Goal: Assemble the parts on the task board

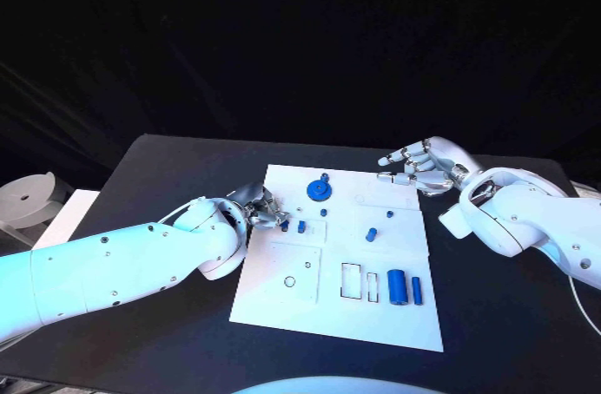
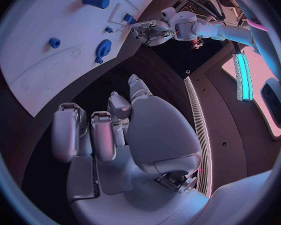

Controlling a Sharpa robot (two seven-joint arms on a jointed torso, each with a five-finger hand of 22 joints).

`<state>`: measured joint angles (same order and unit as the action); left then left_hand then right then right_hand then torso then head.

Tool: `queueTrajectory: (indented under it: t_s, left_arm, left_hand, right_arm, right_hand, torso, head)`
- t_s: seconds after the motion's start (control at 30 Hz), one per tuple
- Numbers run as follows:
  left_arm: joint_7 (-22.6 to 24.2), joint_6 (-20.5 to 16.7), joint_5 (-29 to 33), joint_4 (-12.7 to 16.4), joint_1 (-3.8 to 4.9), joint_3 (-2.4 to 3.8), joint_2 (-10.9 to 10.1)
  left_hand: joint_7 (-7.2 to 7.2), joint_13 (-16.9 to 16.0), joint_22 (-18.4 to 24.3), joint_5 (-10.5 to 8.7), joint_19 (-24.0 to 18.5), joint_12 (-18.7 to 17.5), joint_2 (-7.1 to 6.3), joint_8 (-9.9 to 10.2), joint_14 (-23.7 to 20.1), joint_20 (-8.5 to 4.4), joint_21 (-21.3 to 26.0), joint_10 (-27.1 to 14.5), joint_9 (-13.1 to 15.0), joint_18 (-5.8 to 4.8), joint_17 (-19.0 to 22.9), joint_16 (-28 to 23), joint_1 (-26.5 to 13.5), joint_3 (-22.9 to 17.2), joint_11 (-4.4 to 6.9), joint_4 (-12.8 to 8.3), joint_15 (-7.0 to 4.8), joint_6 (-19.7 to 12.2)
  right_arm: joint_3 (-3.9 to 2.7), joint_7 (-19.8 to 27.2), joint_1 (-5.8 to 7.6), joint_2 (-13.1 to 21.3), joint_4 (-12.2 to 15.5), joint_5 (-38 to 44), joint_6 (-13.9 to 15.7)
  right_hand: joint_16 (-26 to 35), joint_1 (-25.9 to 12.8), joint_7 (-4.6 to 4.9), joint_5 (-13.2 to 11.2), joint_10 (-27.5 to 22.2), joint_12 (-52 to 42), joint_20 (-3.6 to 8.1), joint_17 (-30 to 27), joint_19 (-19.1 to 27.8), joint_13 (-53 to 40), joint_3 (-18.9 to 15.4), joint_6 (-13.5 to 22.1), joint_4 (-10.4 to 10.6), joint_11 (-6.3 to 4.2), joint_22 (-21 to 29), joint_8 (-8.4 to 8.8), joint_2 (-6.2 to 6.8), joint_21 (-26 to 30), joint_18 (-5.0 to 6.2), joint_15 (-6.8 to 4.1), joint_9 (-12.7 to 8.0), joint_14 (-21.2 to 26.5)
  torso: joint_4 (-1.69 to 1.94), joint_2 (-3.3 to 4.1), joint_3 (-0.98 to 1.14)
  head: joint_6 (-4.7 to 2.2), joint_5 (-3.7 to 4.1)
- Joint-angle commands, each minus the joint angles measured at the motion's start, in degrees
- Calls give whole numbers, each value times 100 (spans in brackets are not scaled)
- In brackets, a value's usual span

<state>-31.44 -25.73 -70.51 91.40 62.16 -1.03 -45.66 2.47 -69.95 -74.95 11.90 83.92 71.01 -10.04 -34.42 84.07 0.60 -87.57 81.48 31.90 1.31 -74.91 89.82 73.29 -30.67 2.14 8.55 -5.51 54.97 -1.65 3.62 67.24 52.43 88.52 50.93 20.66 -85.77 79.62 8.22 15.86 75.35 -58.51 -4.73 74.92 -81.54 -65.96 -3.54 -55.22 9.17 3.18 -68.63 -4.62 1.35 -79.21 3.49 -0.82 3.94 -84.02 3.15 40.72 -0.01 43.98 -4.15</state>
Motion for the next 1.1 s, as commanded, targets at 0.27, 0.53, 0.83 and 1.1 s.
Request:
queueTrajectory:
  t_s: [0.27, 0.53, 0.83, 1.1]
  left_arm:
    - [51, 142, 137, 7, -11, -5, -6]
    - [95, 114, 198, 7, -11, -5, -8]
    - [89, 103, 211, 9, -11, -5, -13]
    - [88, 115, 225, 10, -11, -5, -14]
  left_hand:
    - [-60, -48, -1362, -40, 531, 65, -46, -9, 593, 15, -28, 86, -1, -73, -1509, 18, -129, -640, 17, -565, 9, 18]
    - [-132, -73, -1386, -46, 545, 90, -152, 12, 593, -14, -62, 106, -31, -82, -1509, 18, -288, -559, 71, -473, -35, 92]
    - [-165, -87, -1401, -49, 552, 103, -199, 31, 593, -39, -83, 114, -60, -88, -1509, 18, -392, -465, 99, -391, -62, 171]
    - [-176, -94, -1414, -50, 559, 109, -216, 46, 593, -51, -102, 117, -79, -93, -1509, 18, -452, -397, 109, -337, -73, 213]
  right_arm:
    - [0, 42, -4, 6, 2, 34, -19]
    - [0, 38, -4, 4, -3, 34, -21]
    - [0, 38, -4, 3, -5, 34, -19]
    - [0, 38, -4, 3, -6, 34, -18]
  right_hand:
    - [19, -50, 0, 29, -34, -18, 15, 942, 22, 11, -37, -33, -2, -10, 8, 6, 3, 26, 85, -47, 3, -459]
    - [19, -50, 0, 29, -34, -18, 15, 942, 22, 11, -37, -33, -2, -10, 8, 6, 3, 26, 85, -47, 3, -459]
    - [18, -48, 0, 30, -33, -20, 15, 945, 21, 10, -37, -34, -3, -10, 5, 6, 1, 25, 84, -47, 3, -460]
    - [18, -48, 0, 30, -33, -20, 15, 945, 21, 10, -37, -34, -3, -10, 5, 6, 1, 25, 84, -47, 3, -460]
  torso:
    - [3, 2, -2]
    - [0, 3, -2]
    - [0, 2, -1]
    - [2, 1, 2]
  head:
    - [2, 1]
    - [3, 0]
    - [7, 1]
    - [8, 3]
